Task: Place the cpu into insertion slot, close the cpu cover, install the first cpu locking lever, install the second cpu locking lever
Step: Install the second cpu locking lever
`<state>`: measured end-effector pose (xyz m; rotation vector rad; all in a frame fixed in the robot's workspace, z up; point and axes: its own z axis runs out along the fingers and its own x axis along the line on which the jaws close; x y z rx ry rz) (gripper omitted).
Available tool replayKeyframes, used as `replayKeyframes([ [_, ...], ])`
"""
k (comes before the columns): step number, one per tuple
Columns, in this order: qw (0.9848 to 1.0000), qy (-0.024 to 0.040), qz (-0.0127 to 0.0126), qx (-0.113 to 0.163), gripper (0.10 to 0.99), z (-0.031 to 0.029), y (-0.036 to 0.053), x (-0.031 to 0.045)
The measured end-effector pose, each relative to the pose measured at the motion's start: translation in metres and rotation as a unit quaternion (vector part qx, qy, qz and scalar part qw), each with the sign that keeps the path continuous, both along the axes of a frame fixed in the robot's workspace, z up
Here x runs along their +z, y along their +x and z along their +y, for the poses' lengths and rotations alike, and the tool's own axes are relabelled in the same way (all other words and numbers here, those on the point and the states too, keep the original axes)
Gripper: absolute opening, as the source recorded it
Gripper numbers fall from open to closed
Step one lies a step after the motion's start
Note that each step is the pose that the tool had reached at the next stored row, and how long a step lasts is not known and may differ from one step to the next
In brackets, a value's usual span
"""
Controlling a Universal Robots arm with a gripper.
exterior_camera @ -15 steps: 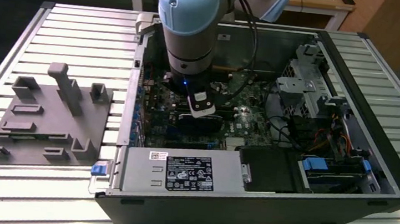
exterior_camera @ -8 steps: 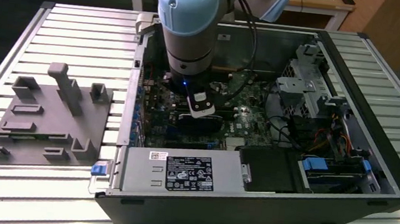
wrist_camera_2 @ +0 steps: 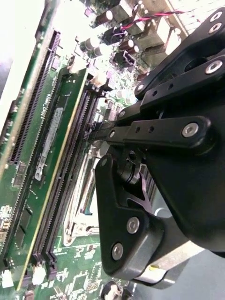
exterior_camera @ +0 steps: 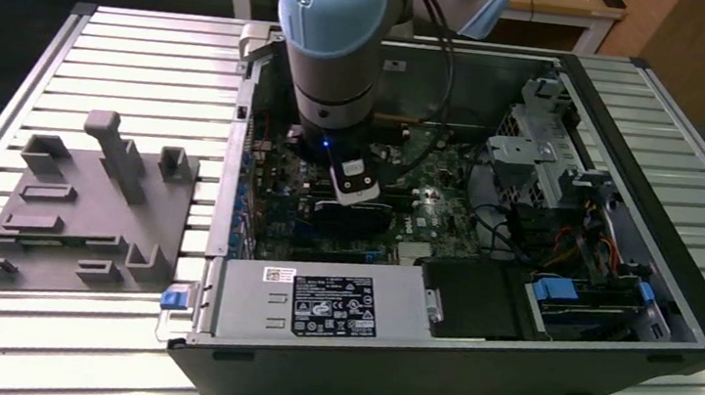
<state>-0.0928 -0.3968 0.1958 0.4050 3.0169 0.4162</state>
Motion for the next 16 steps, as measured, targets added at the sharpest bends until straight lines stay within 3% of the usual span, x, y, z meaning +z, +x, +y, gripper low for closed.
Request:
replayKeyframes([
  [7, 1.0000, -0.0016, 0.0001, 0.000, 0.106, 0.0000, 0.0003, 0.0188],
  [12, 0.9998, -0.0197, 0.0000, -0.001, 0.106, 0.0000, 0.0024, 0.0264],
  [16, 0.9997, -0.0247, 0.0006, -0.003, 0.106, 0.0000, 0.0100, 0.0270],
])
